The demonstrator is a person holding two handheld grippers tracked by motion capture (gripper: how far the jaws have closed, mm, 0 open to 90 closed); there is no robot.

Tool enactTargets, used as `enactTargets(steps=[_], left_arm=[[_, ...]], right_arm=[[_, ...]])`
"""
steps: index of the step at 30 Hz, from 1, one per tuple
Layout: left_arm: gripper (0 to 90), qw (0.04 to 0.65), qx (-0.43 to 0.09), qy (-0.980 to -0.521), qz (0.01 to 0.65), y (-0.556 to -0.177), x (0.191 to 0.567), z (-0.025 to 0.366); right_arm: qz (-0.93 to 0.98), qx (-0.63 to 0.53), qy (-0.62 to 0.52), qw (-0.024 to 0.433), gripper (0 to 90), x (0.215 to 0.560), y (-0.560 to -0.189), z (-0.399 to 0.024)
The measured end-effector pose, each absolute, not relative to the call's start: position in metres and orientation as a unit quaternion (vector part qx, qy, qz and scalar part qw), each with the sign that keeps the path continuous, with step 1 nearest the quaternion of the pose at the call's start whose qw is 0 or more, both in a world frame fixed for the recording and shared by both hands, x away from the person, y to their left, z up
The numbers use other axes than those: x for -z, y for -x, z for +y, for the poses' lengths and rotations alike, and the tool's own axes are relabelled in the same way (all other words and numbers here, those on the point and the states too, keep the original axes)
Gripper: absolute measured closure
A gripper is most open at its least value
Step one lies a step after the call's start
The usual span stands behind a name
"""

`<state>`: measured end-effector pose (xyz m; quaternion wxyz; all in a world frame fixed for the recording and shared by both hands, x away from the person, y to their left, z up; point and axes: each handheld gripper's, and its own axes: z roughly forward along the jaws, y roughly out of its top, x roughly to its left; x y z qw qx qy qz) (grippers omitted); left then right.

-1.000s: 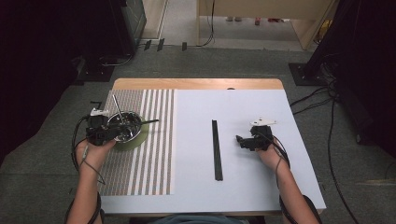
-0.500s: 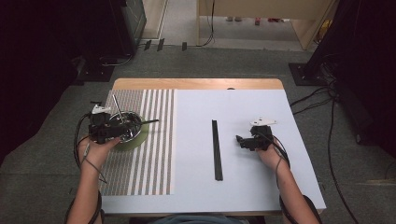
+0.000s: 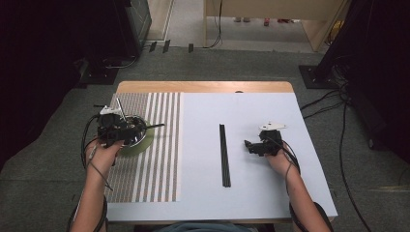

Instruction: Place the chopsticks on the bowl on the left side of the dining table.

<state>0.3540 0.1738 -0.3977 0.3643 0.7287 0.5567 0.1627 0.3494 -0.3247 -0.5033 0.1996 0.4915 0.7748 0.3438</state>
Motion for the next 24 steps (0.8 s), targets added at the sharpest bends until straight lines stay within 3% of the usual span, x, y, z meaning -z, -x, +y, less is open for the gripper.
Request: enactTargets(steps=[24], left_arm=[[30.8,0.366,-0.14,-0.758,0.521,-0.35,0.394,0.139]], right_arm=[[0.774,-0.344,-0.493,0.199,11.1,0.503,-0.349,-0.325]])
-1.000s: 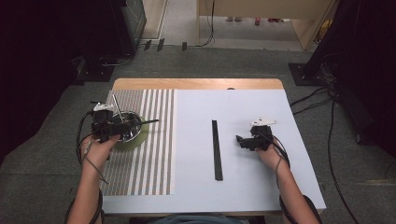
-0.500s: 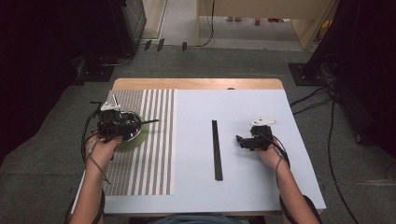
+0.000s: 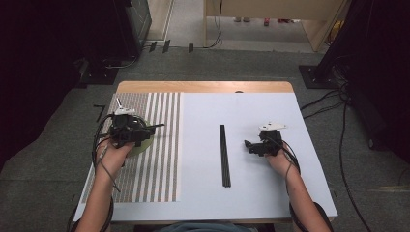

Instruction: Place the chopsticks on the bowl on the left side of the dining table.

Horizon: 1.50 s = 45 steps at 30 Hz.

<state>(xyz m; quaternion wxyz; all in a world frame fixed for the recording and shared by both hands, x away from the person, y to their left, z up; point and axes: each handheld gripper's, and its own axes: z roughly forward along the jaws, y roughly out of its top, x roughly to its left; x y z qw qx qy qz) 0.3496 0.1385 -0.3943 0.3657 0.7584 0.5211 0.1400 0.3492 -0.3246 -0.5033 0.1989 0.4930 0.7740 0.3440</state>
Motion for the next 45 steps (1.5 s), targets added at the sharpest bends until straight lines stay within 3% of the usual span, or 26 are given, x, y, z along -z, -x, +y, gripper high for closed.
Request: enactTargets(steps=[45], left_arm=[[28.2,0.374,-0.115,-0.809,0.44,-0.334,0.41,0.062]], right_arm=[[0.775,-0.343,-0.493,0.198,11.1,0.503,-0.349,-0.325]])
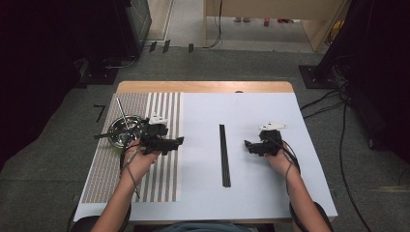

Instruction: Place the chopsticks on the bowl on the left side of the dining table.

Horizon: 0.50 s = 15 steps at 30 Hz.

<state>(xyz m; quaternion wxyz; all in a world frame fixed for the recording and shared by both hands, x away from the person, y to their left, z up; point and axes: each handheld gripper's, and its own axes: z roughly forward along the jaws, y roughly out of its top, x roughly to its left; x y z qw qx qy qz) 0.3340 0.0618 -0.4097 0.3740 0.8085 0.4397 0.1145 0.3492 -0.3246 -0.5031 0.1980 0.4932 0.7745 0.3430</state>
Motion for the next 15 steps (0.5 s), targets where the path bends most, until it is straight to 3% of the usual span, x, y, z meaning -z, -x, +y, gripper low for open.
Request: enactTargets(steps=[15], left_arm=[[26.6,0.377,-0.118,-0.827,0.399,-0.326,0.429,0.033]], right_arm=[[0.774,-0.343,-0.493,0.198,11.1,0.503,-0.349,-0.325]])
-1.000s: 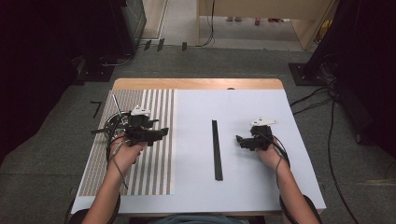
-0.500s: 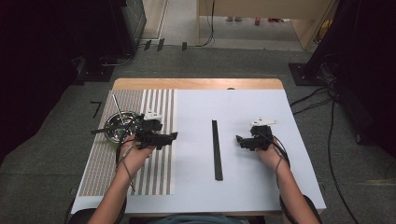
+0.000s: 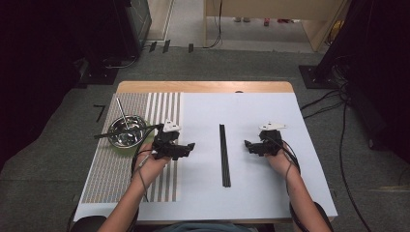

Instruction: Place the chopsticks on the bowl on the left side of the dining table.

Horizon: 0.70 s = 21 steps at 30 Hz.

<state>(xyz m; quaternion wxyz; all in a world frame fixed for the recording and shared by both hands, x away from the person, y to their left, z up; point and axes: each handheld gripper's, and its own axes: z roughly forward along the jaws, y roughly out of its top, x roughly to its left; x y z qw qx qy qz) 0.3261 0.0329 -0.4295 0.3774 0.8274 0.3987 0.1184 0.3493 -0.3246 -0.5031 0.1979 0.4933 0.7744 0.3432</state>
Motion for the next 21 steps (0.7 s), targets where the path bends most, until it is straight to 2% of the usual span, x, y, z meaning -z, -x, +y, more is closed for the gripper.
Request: enactTargets(steps=[10,21], left_arm=[[25.9,0.371,-0.137,-0.838,0.377,-0.325,0.448,0.021],[24.4,0.374,-0.128,-0.842,0.368,-0.327,0.468,0.014]], right_arm=[[0.775,-0.343,-0.493,0.198,11.1,0.503,-0.349,-0.325],[0.775,-0.343,-0.493,0.198,11.1,0.503,-0.349,-0.325]])
